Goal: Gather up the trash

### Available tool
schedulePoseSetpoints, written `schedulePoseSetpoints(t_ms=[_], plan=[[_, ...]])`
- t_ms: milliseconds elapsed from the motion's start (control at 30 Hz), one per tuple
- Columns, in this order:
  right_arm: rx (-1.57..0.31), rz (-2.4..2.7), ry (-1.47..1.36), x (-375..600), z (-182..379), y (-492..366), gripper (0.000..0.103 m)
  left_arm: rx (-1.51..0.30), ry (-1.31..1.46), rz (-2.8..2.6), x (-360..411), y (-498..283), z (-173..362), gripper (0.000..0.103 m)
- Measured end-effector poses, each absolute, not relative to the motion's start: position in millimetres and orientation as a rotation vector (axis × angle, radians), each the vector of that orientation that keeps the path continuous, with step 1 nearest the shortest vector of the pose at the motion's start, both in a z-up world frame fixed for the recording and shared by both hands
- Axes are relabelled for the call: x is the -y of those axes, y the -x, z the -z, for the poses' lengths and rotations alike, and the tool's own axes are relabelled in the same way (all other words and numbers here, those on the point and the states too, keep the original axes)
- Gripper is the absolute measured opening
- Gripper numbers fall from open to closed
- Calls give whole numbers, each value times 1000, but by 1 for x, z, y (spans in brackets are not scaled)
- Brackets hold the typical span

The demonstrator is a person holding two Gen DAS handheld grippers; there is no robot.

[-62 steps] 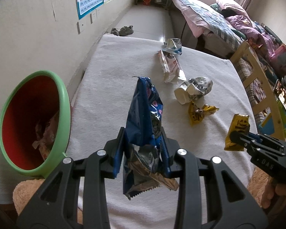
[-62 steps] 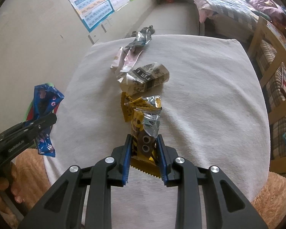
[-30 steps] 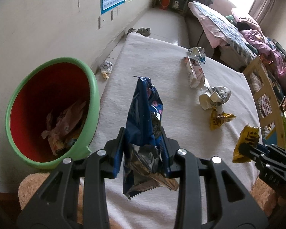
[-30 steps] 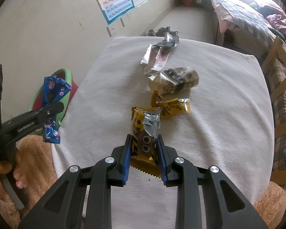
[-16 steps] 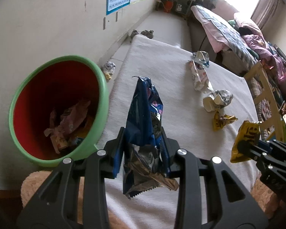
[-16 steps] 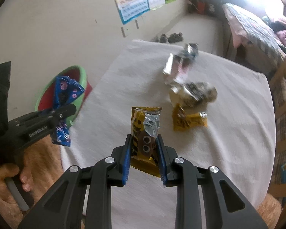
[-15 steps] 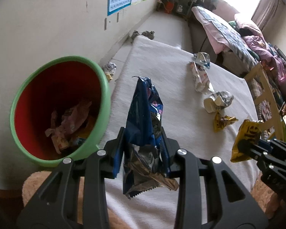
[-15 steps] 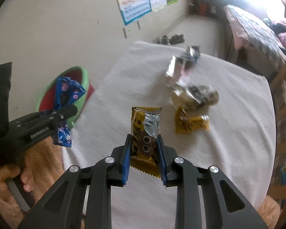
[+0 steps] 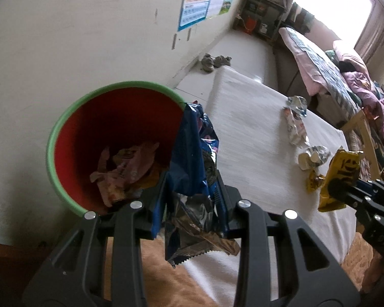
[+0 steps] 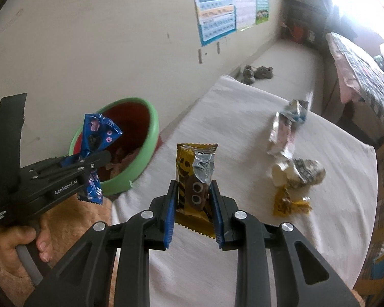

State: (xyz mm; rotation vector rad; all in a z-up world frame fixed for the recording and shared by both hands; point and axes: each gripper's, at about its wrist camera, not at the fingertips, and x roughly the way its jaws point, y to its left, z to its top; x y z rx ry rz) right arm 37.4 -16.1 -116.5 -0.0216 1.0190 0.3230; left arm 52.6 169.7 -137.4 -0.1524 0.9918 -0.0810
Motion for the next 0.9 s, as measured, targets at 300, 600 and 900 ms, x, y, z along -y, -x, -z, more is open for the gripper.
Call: schedulePoseSetpoints(t_ms=[300, 600, 900], plan=[[-1022, -385, 30, -13, 121, -48, 25, -976, 178, -8, -215, -54, 136, 33], [-1020, -430, 63, -44, 121, -64, 25, -979, 211, -77, -252, -57, 141, 33], [-1007, -461, 67, -73, 118, -84, 25, -1009, 197, -90, -264, -68, 150, 33]])
